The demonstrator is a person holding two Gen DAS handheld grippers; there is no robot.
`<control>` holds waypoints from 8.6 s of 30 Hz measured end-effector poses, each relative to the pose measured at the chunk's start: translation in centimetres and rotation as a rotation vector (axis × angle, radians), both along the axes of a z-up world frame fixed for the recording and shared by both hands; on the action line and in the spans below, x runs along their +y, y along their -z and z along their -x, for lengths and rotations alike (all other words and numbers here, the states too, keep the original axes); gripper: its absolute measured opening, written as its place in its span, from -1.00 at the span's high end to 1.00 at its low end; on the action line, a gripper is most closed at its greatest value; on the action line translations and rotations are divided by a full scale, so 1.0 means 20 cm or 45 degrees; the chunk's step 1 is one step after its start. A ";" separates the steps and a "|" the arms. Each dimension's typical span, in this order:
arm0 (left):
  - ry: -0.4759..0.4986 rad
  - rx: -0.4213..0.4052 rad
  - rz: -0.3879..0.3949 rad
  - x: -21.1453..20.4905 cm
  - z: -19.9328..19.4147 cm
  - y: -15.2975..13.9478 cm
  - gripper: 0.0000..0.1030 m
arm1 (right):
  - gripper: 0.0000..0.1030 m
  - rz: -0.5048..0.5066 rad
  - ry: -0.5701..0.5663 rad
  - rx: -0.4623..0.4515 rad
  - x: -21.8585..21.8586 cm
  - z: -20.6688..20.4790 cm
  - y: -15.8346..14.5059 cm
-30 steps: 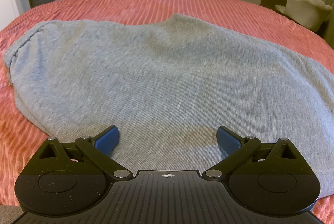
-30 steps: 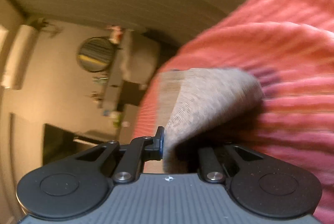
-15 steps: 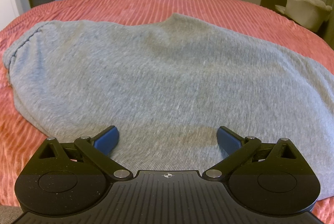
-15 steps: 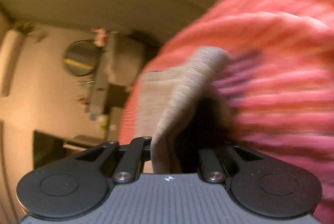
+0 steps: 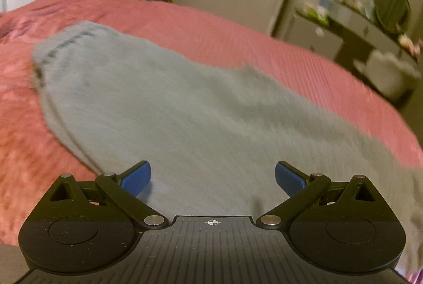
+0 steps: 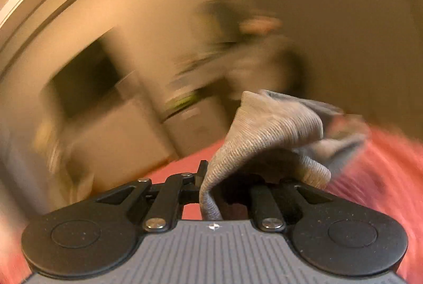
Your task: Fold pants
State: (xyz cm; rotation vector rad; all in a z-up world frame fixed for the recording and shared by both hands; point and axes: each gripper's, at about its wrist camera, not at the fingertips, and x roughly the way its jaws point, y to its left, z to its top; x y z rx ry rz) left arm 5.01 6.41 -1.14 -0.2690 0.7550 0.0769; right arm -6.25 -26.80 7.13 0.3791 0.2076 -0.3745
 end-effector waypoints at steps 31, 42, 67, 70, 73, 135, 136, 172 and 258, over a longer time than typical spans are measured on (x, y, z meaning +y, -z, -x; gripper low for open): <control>0.121 0.064 0.210 0.16 -0.10 0.07 -0.99 | -0.67 0.129 -0.557 0.370 0.94 -0.19 0.39; 0.257 0.145 0.202 0.03 -0.28 0.12 -0.96 | -0.67 -0.190 -0.238 0.300 0.47 -0.22 0.53; 0.521 0.069 0.342 -0.15 -0.72 0.22 -0.03 | -0.67 -0.534 -0.093 0.267 0.20 -0.27 0.78; 0.531 0.057 0.363 -0.15 -0.73 0.22 0.27 | -0.67 -0.526 -0.106 0.281 0.21 -0.29 0.79; 0.519 0.030 0.297 -0.17 -0.72 0.19 0.52 | -0.67 -0.500 -0.108 0.281 0.23 -0.29 0.78; 0.573 0.017 -0.181 -0.31 -0.16 0.13 -0.79 | -0.68 -0.354 -0.362 0.255 0.38 -0.31 0.67; 0.564 0.071 -0.210 -0.32 -0.19 0.16 -0.79 | -0.68 -0.342 -0.366 0.262 0.39 -0.31 0.68; -0.386 0.073 0.640 1.26 -0.22 0.24 -0.78 | -0.68 -0.087 -0.407 0.342 0.48 -0.32 0.75; 0.859 -0.004 0.157 -0.40 0.00 -0.09 -0.87 | -0.68 -0.489 0.005 -0.114 -0.05 -0.03 0.69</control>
